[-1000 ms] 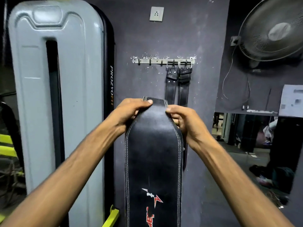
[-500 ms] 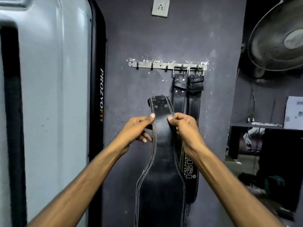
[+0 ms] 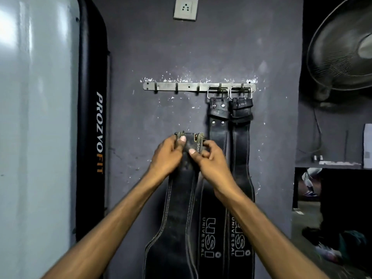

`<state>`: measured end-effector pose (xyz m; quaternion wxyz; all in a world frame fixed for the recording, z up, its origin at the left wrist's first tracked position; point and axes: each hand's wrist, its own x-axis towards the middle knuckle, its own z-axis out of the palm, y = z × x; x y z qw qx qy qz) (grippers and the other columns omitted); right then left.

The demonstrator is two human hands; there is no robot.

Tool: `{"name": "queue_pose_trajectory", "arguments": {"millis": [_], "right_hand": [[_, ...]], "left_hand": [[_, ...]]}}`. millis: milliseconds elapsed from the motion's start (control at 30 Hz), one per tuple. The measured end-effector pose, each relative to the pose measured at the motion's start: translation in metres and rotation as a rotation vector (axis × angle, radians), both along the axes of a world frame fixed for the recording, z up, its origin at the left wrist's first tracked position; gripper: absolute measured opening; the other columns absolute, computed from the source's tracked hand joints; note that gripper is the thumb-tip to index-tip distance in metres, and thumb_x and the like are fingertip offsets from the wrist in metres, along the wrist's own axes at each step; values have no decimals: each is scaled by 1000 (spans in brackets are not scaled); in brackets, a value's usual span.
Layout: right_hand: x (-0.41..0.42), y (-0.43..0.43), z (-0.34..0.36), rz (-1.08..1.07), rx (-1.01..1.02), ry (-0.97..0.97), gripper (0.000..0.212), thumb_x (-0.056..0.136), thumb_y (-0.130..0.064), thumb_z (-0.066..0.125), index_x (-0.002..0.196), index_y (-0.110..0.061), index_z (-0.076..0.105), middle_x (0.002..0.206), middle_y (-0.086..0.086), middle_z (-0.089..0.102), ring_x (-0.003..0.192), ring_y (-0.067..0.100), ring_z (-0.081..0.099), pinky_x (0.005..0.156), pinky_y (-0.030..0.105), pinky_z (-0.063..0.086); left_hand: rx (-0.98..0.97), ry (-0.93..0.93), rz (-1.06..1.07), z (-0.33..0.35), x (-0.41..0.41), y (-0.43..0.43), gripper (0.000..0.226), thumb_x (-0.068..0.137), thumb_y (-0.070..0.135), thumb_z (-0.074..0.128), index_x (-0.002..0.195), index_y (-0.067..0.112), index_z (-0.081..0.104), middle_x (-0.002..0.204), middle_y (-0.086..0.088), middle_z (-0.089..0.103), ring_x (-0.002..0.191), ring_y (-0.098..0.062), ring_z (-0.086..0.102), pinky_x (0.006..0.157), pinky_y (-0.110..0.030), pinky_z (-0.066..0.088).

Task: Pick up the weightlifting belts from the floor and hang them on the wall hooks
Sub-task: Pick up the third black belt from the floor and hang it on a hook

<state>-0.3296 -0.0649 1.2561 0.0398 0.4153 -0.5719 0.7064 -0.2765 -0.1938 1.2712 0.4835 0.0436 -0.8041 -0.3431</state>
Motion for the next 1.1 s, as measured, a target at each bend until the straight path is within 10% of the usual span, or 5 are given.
{"name": "queue_pose_trajectory", "arguments": {"millis": [133,300,567,1100], "right_hand": [[-37,-29,11,-135,-80,84,33,77,-33,74,103,-37,54,99,4,77,84,29,74,83,58,58],[-68,-46,48,-294,-182,302,43,87,-5,69,123,-24,54,90,-17,63,86,15,64,80,39,54],[-119,-59,138,-622,34,642,79,94,-14,65,156,4,21,111,18,71,96,33,69,68,36,49],[-159,-75,131,-753,212,703,45,88,-12,64,131,-3,54,116,17,70,108,36,67,86,45,58]], "left_hand": [[-95,-5,248,22,-27,-6,33,100,42,45,97,11,53,98,-18,69,94,-35,64,70,-35,43],[-178,125,395,61,-62,-11,34,100,34,52,120,7,54,105,-15,71,100,-36,65,81,-42,51],[-388,280,505,142,-119,-25,32,100,31,48,112,3,58,98,-25,71,94,-45,64,69,-41,44],[-420,132,461,130,-159,-64,60,93,23,60,148,10,39,114,-20,70,107,-39,64,85,-40,48]]}}
